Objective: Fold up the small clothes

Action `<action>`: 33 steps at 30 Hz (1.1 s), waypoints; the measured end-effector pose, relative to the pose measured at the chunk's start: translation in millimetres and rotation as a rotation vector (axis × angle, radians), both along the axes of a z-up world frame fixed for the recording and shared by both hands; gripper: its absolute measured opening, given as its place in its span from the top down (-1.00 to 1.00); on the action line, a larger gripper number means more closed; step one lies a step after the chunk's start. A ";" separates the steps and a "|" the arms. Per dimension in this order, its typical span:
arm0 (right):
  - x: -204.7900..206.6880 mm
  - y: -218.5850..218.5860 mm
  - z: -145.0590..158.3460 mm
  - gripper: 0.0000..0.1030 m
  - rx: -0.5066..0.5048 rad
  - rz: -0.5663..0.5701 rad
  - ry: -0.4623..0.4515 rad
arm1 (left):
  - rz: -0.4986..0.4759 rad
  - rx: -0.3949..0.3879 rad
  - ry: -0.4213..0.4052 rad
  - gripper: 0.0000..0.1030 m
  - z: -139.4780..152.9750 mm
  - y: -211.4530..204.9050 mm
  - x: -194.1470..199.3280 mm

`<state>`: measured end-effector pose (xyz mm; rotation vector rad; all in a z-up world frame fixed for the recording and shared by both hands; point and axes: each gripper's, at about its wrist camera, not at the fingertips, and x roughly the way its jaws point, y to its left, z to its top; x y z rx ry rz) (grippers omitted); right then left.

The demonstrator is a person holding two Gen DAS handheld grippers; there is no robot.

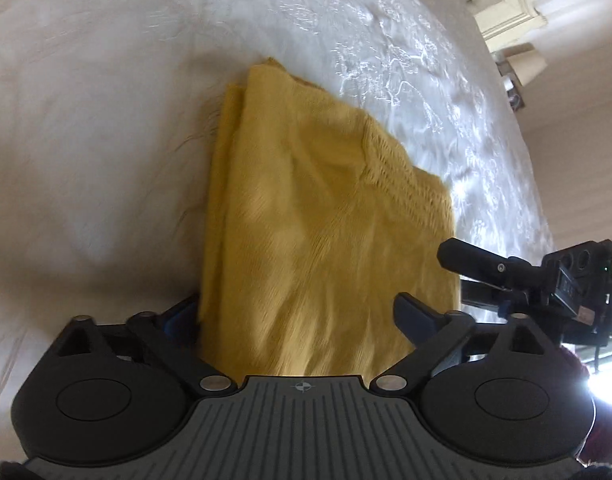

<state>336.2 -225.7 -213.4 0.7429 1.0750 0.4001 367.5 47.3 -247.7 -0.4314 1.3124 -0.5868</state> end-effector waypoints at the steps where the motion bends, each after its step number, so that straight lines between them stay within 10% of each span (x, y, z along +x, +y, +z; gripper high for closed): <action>1: 4.4 0.6 -1.2 -1.00 0.012 -0.008 0.001 | -0.018 0.008 -0.012 -0.98 0.3 -7.4 3.6; 5: 18.0 -0.8 -6.8 -0.99 0.069 -0.046 0.011 | -0.093 0.048 -0.068 -0.98 4.0 -20.1 5.4; 8: 18.8 1.8 -4.5 -0.55 0.036 -0.053 0.034 | -0.094 0.078 -0.086 -0.75 9.7 -20.8 -3.3; 10: 14.0 3.5 -1.5 -0.01 -0.022 -0.050 0.047 | -0.062 0.086 -0.090 0.14 11.6 -15.8 -9.0; 12: 4.8 0.3 2.1 0.15 -0.033 -0.047 0.038 | -0.051 0.056 -0.078 0.48 12.5 -11.9 -12.5; 33: -170.8 5.0 140.5 0.20 -0.084 -0.067 -0.144 | -0.117 -0.031 -0.231 0.56 128.3 -46.8 -192.4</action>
